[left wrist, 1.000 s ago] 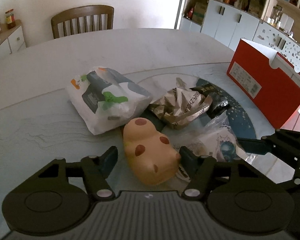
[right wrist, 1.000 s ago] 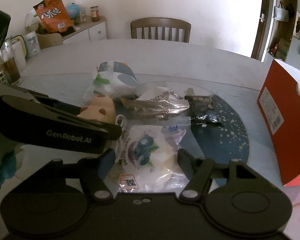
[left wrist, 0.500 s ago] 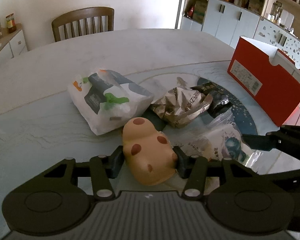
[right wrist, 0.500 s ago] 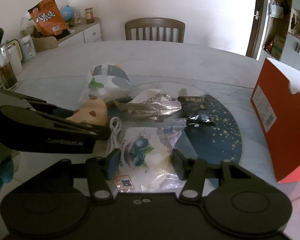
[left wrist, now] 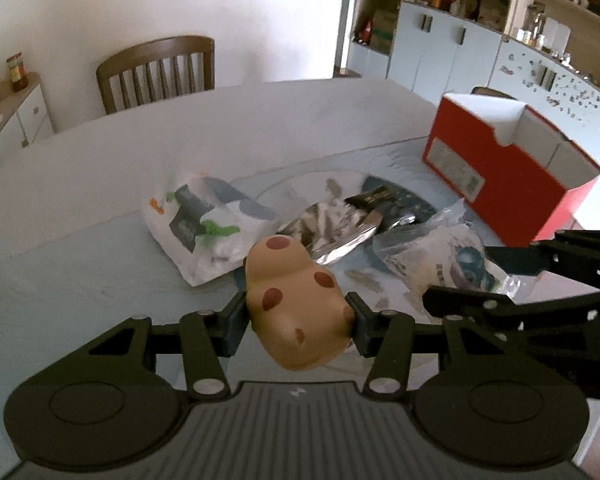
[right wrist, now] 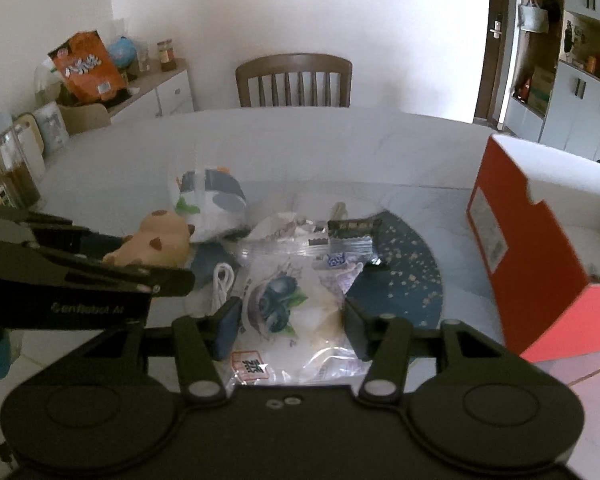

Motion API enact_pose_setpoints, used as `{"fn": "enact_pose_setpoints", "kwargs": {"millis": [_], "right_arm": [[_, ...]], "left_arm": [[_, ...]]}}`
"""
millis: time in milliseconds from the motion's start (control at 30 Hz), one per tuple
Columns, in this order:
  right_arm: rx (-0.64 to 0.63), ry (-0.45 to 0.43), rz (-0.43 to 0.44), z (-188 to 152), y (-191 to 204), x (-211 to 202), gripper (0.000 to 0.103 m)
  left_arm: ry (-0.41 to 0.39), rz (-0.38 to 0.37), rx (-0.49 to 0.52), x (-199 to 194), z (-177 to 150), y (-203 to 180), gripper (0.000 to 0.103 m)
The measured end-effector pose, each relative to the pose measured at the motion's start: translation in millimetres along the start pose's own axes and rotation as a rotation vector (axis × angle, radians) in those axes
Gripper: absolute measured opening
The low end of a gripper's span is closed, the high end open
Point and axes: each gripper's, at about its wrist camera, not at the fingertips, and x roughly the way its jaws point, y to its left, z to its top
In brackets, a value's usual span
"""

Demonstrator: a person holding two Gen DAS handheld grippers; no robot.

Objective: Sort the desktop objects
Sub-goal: 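Grasp the tan spotted toy with the left tool while the right tool grasps the blueberry-print bag, then carry the spotted toy and blueberry bag with both tools over the red shoebox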

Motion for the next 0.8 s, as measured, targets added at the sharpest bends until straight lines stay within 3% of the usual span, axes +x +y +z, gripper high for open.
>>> {"fn": "enact_pose_setpoints", "kwargs": {"millis": [367,800], "right_arm": [[0.003,-0.049,-0.011,17.6,-6.2,-53.0,0.054],[0.126,-0.088,-0.029,17.6,-28.7,-112.2,0.053]], "left_arm": [[-0.046,-0.027,0.035,-48.9,14.6,-14.9,0.051],[-0.092,-0.073,0.128,-102.2,30.7,-46.3,0.051]]}}
